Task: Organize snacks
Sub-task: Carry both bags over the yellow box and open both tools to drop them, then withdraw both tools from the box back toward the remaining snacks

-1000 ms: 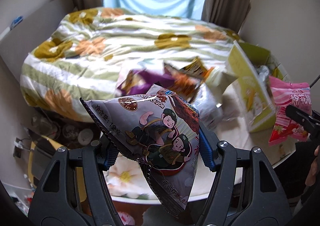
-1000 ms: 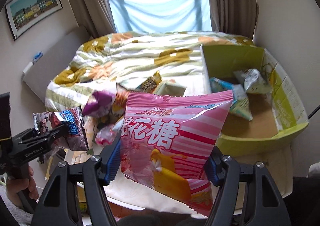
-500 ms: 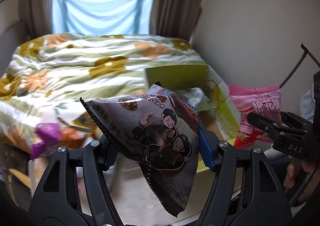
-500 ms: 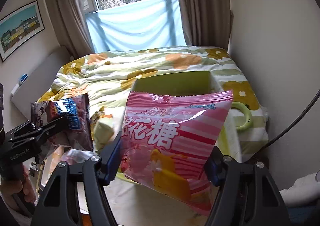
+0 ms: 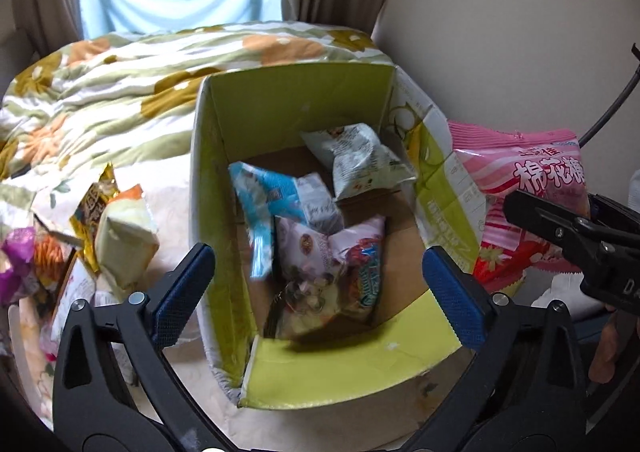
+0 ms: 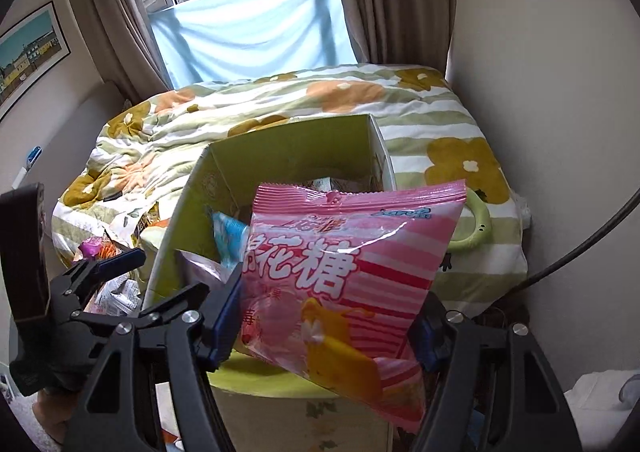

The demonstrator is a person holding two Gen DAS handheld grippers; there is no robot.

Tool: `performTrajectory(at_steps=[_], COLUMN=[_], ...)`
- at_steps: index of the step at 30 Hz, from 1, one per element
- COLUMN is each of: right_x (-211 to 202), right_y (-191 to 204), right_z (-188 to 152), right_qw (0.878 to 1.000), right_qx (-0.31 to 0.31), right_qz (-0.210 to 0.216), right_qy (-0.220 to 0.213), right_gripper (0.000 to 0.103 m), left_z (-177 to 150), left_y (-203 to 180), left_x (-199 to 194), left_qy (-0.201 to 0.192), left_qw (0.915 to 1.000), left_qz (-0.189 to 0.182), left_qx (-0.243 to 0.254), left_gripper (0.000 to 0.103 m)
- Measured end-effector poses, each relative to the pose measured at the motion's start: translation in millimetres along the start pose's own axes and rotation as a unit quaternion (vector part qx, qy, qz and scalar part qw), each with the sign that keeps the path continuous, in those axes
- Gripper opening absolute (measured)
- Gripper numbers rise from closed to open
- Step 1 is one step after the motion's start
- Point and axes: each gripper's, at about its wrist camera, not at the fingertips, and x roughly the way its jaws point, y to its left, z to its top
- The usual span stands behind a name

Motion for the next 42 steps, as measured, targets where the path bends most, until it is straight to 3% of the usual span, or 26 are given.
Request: performTrajectory(at_steps=[6, 12, 16, 19, 20, 24, 25, 33, 42], right_x=[15.9, 39.1, 51.6, 61.2, 63.5, 64.1, 61.7, 53.2, 21.0], right_y=[-3.9, 0.5, 1.1, -4.7, -6.3, -12.5, -13.1, -9.1, 3.2], right_z=[-0.3, 12.9, 22.9, 27.4, 27.4, 25.0, 22.1, -3.2, -4.8], right_qw=[1.0, 0.999, 0.998, 0.998, 0.998, 0.997, 0.997, 0.996, 0.998], right_qx=[-0.009, -0.018, -0.033, -0.018, -0.013, 0.009, 0.011, -0.003, -0.033], right_qz=[0.01, 0.03, 0.019, 0.04, 0.047, 0.064, 0.062, 0.067, 0.054], right_qy=[0.017, 0.033, 0.041, 0.049, 0.05, 0.049, 0.044, 0.059, 0.03], right_gripper=[0.067, 0.067, 0.068, 0.069, 0.071, 0.098, 0.1, 0.1, 0.1], left_z=[-8.3, -12.1, -10.0, -7.0, -6.4, -8.3, -10.0, -21.4, -24.6], left_y=[19.9, 17.3, 17.5, 17.7, 17.5, 16.3, 16.0, 7.0, 3.9], left_x=[-12.0, -23.0, -27.3, -26.9, -27.6, -29.5, -30.0, -36.7, -62.9], left_qy=[0.004, 0.002, 0.003, 0.005, 0.004, 0.007, 0.009, 0.006, -0.018], left_qw=[0.9995, 0.9986, 0.9983, 0.998, 0.9979, 0.9974, 0.9973, 0.9966, 0.9961], left_qz=[0.017, 0.052, 0.055, 0.059, 0.062, 0.07, 0.071, 0.082, 0.086], left_qx=[-0.027, -0.014, -0.018, -0.021, -0.021, -0.017, -0.016, -0.004, -0.004], left_gripper=[0.102, 0.102, 0.102, 0.102, 0.102, 0.102, 0.102, 0.102, 0.102])
